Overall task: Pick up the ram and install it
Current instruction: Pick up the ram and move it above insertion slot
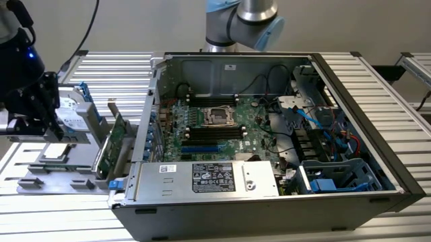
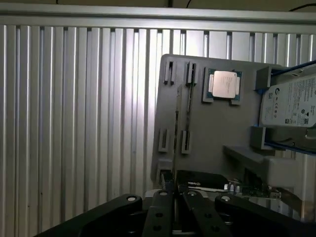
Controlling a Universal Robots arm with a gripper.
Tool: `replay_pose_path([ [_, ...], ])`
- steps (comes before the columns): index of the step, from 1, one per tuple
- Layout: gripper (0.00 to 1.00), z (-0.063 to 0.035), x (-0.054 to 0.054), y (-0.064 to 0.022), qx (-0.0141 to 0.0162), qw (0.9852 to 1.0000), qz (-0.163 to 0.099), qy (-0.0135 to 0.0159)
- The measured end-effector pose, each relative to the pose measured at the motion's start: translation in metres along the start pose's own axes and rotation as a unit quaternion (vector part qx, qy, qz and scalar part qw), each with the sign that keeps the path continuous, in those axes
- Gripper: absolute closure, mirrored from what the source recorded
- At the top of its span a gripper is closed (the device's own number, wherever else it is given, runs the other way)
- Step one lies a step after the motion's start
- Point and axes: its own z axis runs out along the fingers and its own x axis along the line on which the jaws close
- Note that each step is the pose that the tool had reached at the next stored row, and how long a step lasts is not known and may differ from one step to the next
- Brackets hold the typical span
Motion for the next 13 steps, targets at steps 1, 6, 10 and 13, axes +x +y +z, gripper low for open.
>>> replay_pose_path([
  [1, 0.86, -0.0028, 0.0, -0.0022, -0.0003, 1.0, -0.002, -0.0001],
  [6, 0.86, -0.0197, 0.0, -0.0146, -0.0024, 1.0, -0.008, -0.0016],
  [10, 0.86, -0.0327, 0.0, -0.0266, -0.0041, 0.9999, -0.011, -0.0026],
  [13, 0.86, -0.0385, 0.0, -0.0367, -0.0048, 0.9999, -0.013, -0.003],
])
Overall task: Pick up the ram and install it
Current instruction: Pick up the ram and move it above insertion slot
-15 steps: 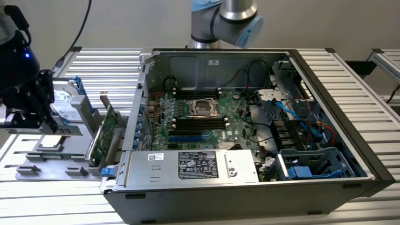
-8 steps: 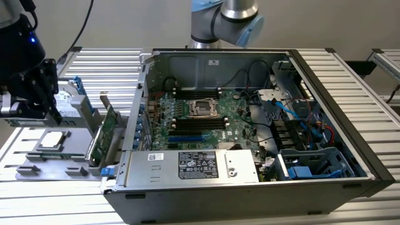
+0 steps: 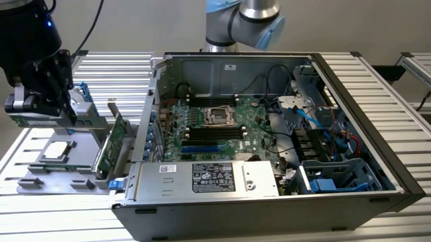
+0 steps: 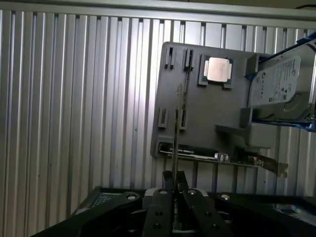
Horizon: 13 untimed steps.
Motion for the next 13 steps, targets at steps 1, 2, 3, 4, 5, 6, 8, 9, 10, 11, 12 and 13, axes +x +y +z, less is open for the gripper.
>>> replay_pose_path([
  [1, 0.86, -0.0011, 0.0, -0.0034, -0.0001, 1.0, 0.0, -0.0001],
  [2, 0.86, -0.0022, 0.0, -0.007, -0.0002, 1.0, -0.001, -0.0001],
  [3, 0.86, -0.0031, 0.0, -0.0105, -0.0003, 1.0, -0.001, -0.0002],
  [4, 0.86, -0.0041, 0.001, -0.0143, -0.0003, 1.0, -0.001, -0.0002],
  [5, 0.86, -0.0051, 0.001, -0.018, -0.0004, 1.0, -0.002, -0.0002],
  [6, 0.86, -0.0064, 0.001, -0.0218, -0.0005, 1.0, -0.002, -0.0004],
  [8, 0.86, -0.0094, 0.001, -0.0291, -0.0006, 1.0, -0.003, -0.0008],
  [9, 0.86, -0.011, 0.001, -0.0328, -0.0007, 1.0, -0.003, -0.0011],
  [10, 0.86, -0.0126, 0.001, -0.0364, -0.0008, 1.0, -0.003, -0.0014],
  [11, 0.86, -0.0141, 0.001, -0.0401, -0.0009, 1.0, -0.003, -0.0017],
  [12, 0.86, -0.0157, 0.001, -0.044, -0.0009, 1.0, -0.003, -0.0019],
  [13, 0.86, -0.017, 0.001, -0.0476, -0.001, 1.0, -0.003, -0.0021],
])
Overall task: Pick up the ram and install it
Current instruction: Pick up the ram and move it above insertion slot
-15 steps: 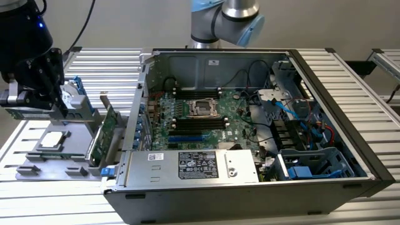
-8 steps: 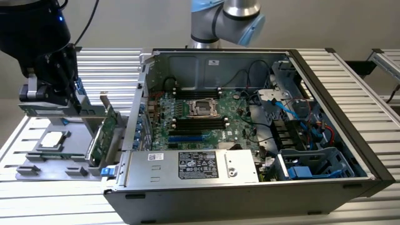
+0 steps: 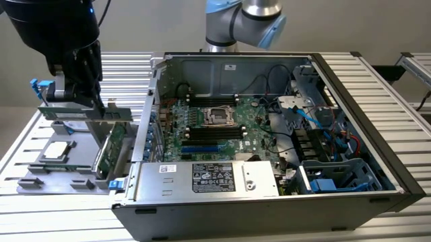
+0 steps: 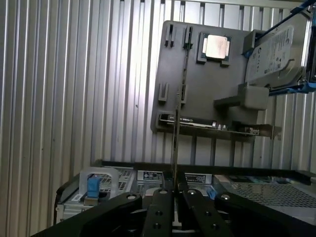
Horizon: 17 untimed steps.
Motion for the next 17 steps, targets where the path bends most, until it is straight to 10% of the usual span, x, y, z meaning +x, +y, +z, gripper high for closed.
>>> replay_pose_path([
  [17, 0.86, -0.0056, -0.007, -0.052, -0.0001, 1.0, -0.003, -0.0001],
])
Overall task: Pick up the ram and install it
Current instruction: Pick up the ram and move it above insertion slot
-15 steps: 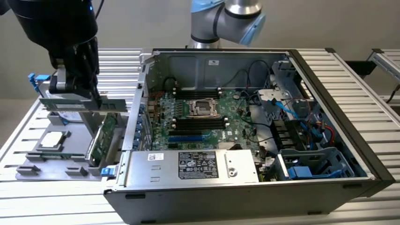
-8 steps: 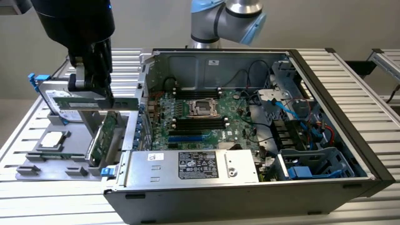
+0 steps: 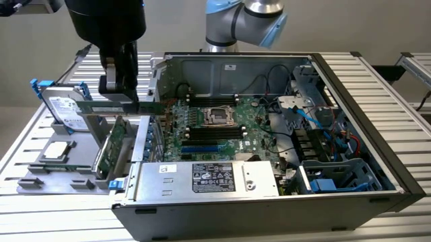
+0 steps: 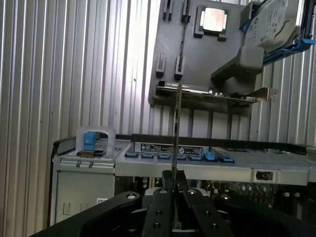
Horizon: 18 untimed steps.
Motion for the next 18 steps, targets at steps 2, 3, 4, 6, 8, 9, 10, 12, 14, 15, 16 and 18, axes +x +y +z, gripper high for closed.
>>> replay_pose_path([
  [2, 0.86, -0.0003, -0.003, -0.0061, 0.0, 1.0, 0.0, 0.0],
  [3, 0.86, -0.0005, -0.004, -0.009, 0.0, 1.0, 0.0, 0.0],
  [4, 0.86, -0.0006, -0.005, -0.012, 0.0, 1.0, 0.0, 0.0],
  [6, 0.86, -0.0006, -0.008, -0.0177, 0.0, 1.0, 0.0, 0.0],
  [8, 0.86, -0.0007, -0.01, -0.0233, 0.0, 1.0, 0.0, 0.0],
  [9, 0.86, -0.0007, -0.012, -0.0263, 0.0, 1.0, 0.0, 0.0],
  [10, 0.86, -0.0007, -0.013, -0.0292, 0.0, 1.0, 0.0, 0.0],
  [12, 0.86, -0.0006, -0.016, -0.0347, 0.0, 1.0, 0.0, 0.0],
  [14, 0.86, -0.0005, -0.019, -0.0404, 0.0002, 1.0, 0.0, 0.0],
  [15, 0.86, -0.0004, -0.02, -0.0435, 0.0004, 1.0, 0.0, 0.0001],
  [16, 0.86, -0.0003, -0.022, -0.0464, 0.0006, 1.0, 0.0, 0.0001],
  [18, 0.86, 0.0, -0.025, -0.0524, 0.0012, 1.0, 0.0, 0.0],
])
